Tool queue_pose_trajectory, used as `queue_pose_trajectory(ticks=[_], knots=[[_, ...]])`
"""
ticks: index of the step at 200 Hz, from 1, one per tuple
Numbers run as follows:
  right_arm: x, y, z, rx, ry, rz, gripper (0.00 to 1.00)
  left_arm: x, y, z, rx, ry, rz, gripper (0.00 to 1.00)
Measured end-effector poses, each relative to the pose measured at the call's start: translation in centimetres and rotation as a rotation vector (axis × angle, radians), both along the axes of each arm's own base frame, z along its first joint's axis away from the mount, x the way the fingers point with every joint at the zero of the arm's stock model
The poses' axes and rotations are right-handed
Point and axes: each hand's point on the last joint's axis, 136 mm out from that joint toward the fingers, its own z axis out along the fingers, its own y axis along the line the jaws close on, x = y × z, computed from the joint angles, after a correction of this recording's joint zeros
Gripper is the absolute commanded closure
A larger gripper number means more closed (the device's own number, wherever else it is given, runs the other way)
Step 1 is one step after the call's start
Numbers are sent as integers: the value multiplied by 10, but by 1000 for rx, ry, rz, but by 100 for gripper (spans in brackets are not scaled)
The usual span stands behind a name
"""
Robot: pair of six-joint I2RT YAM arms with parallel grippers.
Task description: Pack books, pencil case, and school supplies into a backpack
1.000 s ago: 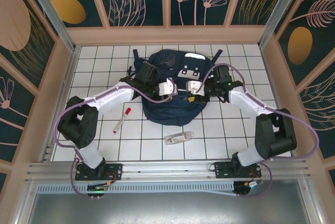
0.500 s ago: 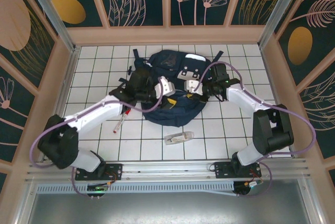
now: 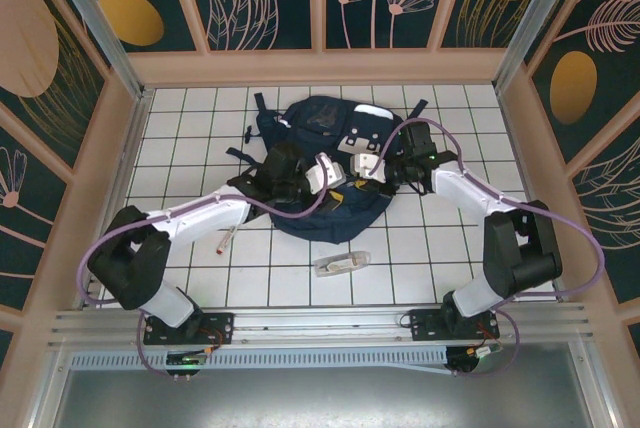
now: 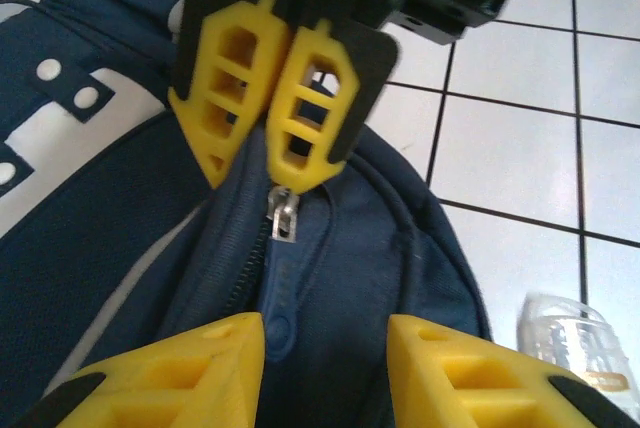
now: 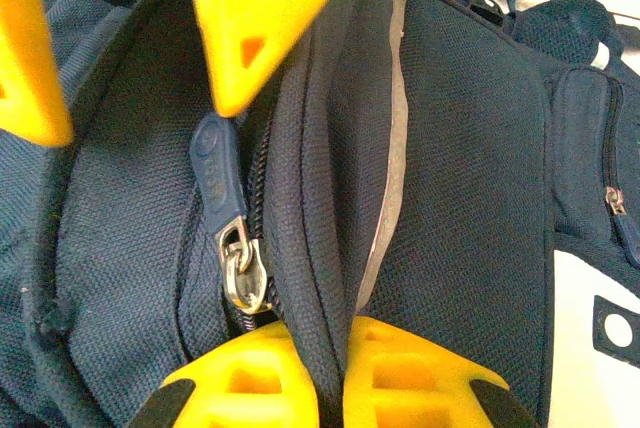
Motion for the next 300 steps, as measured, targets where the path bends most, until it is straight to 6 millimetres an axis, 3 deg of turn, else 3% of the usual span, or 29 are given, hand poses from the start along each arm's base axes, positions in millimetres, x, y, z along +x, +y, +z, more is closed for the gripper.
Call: queue_pose_trajectory(ticks=[56,91,161,197,241,246,258,263,283,300], knots=[[-2,3,-3,-43,-27,0,100,11,-2,-11,26,3,27,69],[-4,2,-4,-74,-46,-10,100,16,-6,-18,33,32,22,100],[-10,-1,-2,-67,-72,-8,100,6,-4,-16,47,3,-36,100],[-10,-3,7,-52,-108,-3,100,15,35,-11,45,4,28,100],[-9,-9,4,-46,-140,-12,100,33,89,-31,97,24,202,100],[-10,-10,4,-44,-144,-14,93,35,94,-34,101,29,221,100],[-10,-11,5,-37,-153,-22,64,38,100,-37,106,39,246,100],[-11,-12,6,-32,-155,-22,56,38,102,-37,105,44,252,100],[-18,-15,16,15,-133,-48,44,43,110,-38,96,69,285,100],[-24,-2,35,98,-95,-64,39,43,110,-34,64,88,296,100]])
